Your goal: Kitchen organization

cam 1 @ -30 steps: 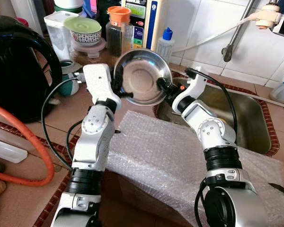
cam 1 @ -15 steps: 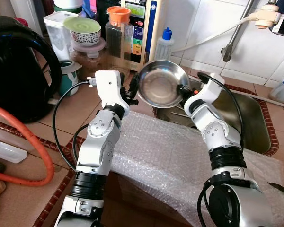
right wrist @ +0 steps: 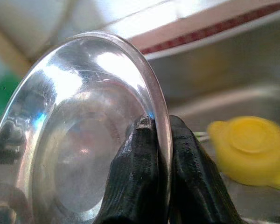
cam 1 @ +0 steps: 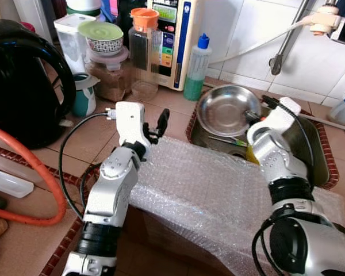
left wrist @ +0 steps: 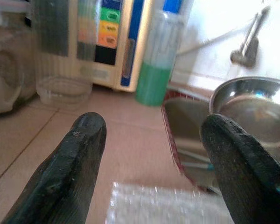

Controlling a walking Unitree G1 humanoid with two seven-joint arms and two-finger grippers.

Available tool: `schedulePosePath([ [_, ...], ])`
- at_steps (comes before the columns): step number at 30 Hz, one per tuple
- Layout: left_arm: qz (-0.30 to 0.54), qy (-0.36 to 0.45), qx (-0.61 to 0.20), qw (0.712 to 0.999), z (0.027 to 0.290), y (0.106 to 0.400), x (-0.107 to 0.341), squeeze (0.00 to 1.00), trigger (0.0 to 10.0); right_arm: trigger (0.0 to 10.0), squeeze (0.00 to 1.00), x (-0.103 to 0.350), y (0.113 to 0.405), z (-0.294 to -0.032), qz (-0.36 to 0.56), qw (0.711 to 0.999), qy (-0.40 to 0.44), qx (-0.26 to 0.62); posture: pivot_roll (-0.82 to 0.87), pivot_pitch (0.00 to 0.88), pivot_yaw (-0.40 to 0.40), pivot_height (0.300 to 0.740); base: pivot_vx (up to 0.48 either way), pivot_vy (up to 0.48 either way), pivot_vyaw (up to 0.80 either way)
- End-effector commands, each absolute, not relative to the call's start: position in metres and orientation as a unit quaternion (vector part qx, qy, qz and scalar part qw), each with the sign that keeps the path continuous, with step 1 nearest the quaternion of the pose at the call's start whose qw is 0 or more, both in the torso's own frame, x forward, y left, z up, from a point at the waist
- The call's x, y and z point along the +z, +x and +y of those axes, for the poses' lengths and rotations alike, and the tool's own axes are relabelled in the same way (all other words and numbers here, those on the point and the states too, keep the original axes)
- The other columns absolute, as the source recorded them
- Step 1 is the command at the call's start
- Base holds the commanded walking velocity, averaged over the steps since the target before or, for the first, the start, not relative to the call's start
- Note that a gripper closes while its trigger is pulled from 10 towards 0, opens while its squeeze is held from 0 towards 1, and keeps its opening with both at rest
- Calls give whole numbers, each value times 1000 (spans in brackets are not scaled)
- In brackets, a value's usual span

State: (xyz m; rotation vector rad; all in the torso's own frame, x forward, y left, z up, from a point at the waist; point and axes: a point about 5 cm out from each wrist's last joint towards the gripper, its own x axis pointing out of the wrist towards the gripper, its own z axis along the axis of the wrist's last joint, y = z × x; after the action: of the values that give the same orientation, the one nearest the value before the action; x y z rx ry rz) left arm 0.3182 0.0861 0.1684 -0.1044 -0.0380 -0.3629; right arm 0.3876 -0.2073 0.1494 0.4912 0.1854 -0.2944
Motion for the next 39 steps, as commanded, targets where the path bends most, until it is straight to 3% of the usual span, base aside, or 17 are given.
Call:
schedulePosePath([
  [1,-9,-34,-201,979,81,312,165,1000,10000,0,0,152,388,-222,82,953,238,-171,158,0,-56,740,0,0,0],
  [10,10,-22,-211,977,79,302,156,1000,10000,0,0,141,381,-246,89,956,180,-214,162,0,-52,740,0,0,0],
  [19,16,-11,-246,969,72,295,157,1000,10000,0,0,123,370,-263,120,940,181,-264,171,0,-54,740,0,0,0],
  [20,16,-4,-256,967,70,294,157,1000,10000,2392,0,122,370,-264,123,941,178,-262,174,0,-54,740,0,0,0],
  [21,15,10,-271,962,67,292,156,1000,10000,10000,0,122,370,-263,124,944,166,-255,175,1,-54,740,0,0,0],
  [31,30,41,-360,932,48,278,149,1000,10000,10000,0,106,368,-248,153,947,165,-229,176,1,-49,740,0,0,0],
  [32,31,42,-365,930,46,277,149,1000,10000,10000,969,105,367,-248,155,946,169,-230,177,2,-49,740,0,0,0],
  [39,29,47,-369,928,45,278,150,1000,10000,10000,1000,101,365,-247,163,942,176,-237,180,2,-48,740,0,0,0],
])
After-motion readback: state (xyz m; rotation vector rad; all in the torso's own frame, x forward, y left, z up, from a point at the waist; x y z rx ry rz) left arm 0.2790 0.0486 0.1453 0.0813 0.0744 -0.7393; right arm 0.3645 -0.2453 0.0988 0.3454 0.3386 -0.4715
